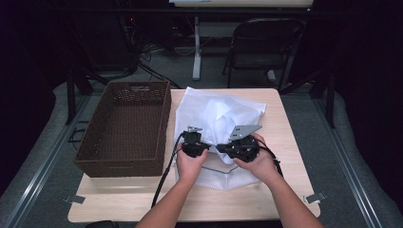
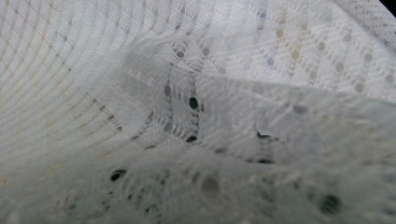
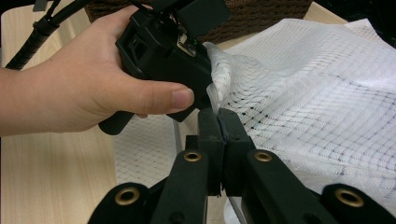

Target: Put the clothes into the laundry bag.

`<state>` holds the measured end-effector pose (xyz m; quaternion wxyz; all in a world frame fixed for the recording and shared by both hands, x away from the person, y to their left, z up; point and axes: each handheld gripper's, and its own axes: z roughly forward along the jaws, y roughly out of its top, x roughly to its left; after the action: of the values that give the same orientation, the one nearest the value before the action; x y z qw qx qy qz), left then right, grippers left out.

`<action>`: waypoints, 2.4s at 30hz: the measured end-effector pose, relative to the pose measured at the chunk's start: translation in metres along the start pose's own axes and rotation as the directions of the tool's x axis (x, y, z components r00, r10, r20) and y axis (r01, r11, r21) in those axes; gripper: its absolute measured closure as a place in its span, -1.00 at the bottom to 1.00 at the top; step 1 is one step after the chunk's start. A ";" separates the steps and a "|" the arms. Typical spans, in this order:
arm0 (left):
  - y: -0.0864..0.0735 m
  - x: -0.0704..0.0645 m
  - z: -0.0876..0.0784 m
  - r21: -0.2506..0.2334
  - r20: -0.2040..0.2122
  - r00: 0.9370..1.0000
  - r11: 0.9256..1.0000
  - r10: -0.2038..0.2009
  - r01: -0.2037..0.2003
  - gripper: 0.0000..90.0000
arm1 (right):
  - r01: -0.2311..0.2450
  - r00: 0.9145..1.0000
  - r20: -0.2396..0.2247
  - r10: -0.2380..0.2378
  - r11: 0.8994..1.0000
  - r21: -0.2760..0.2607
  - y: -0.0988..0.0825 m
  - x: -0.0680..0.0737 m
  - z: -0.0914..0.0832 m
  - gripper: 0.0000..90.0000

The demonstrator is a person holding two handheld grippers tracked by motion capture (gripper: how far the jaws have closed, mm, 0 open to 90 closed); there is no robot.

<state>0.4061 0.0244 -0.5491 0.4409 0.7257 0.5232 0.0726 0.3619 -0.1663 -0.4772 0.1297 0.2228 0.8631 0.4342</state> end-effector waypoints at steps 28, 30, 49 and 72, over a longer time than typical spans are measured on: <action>-0.003 0.007 0.018 -0.018 -0.067 0.998 1.000 -0.021 0.020 0.82 | -0.003 1.000 0.008 0.003 1.000 0.017 -0.002 -0.002 0.002 0.98; -0.003 0.009 0.019 -0.005 -0.054 0.998 1.000 -0.029 0.029 0.78 | -0.006 1.000 0.008 0.005 1.000 0.018 -0.003 -0.002 0.002 0.98; -0.004 0.009 0.004 0.090 0.039 0.997 0.994 0.064 -0.068 0.06 | -0.016 1.000 0.017 0.015 1.000 0.015 -0.004 -0.005 0.000 0.98; -0.020 -0.001 -0.033 0.105 0.092 0.979 0.975 0.184 -0.194 0.04 | -0.023 0.999 0.025 0.022 1.000 0.014 -0.006 -0.009 -0.002 0.98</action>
<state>0.3729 0.0430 -0.5435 0.4110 0.7985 0.4365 0.0545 0.3671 -0.1755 -0.4800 0.1339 0.2388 0.8619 0.4269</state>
